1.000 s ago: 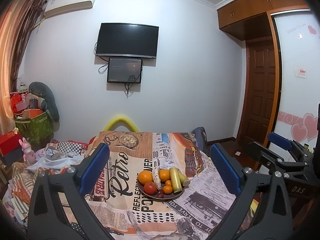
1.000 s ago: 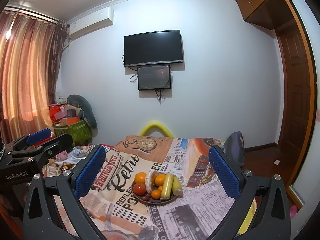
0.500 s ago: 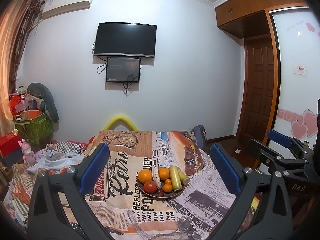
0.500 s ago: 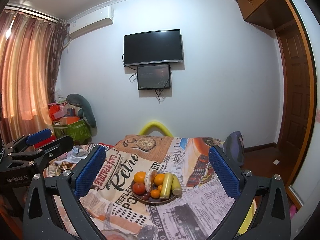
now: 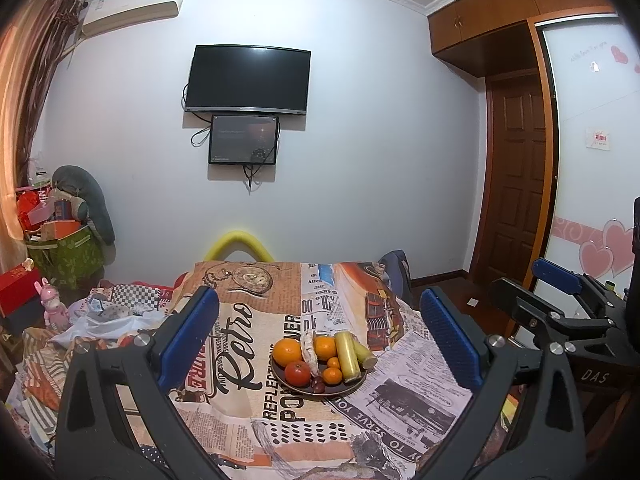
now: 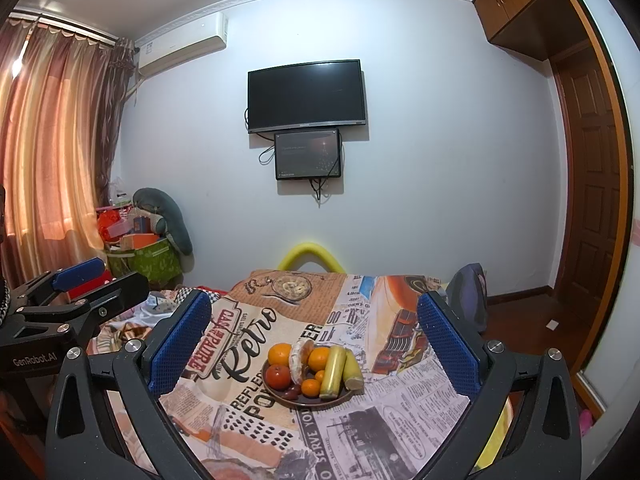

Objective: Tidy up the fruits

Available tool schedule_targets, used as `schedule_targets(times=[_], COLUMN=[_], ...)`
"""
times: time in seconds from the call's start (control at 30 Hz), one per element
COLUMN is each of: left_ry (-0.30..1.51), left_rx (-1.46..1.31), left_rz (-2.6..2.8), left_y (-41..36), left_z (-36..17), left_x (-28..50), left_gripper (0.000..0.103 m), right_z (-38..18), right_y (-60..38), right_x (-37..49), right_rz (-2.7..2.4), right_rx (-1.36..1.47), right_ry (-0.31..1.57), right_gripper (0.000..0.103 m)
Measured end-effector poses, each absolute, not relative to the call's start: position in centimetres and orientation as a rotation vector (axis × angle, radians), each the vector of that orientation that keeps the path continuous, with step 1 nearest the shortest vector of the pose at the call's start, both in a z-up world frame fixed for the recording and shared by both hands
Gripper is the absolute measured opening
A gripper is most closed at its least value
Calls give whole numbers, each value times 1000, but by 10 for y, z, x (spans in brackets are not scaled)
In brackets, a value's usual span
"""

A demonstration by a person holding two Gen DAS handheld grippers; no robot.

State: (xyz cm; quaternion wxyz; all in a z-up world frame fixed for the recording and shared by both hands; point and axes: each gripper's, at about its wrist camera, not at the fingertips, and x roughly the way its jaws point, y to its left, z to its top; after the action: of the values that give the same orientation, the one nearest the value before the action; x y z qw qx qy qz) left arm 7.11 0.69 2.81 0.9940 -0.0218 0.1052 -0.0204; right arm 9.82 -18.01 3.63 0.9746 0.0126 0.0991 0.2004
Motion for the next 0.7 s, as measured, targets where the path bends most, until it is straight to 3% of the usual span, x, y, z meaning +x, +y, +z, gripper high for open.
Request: schedule_targets(times=[0.7], left_ry=[222], left_rx=[-30], left_rz=[-72], left_y=[4], left_z=[27], left_x=[70], left_gripper=[102], right_z=[37], right_y=[-180], right_x=[97], right_rz=[405], right_rx=[27], right_ry=[202], right_gripper=[103])
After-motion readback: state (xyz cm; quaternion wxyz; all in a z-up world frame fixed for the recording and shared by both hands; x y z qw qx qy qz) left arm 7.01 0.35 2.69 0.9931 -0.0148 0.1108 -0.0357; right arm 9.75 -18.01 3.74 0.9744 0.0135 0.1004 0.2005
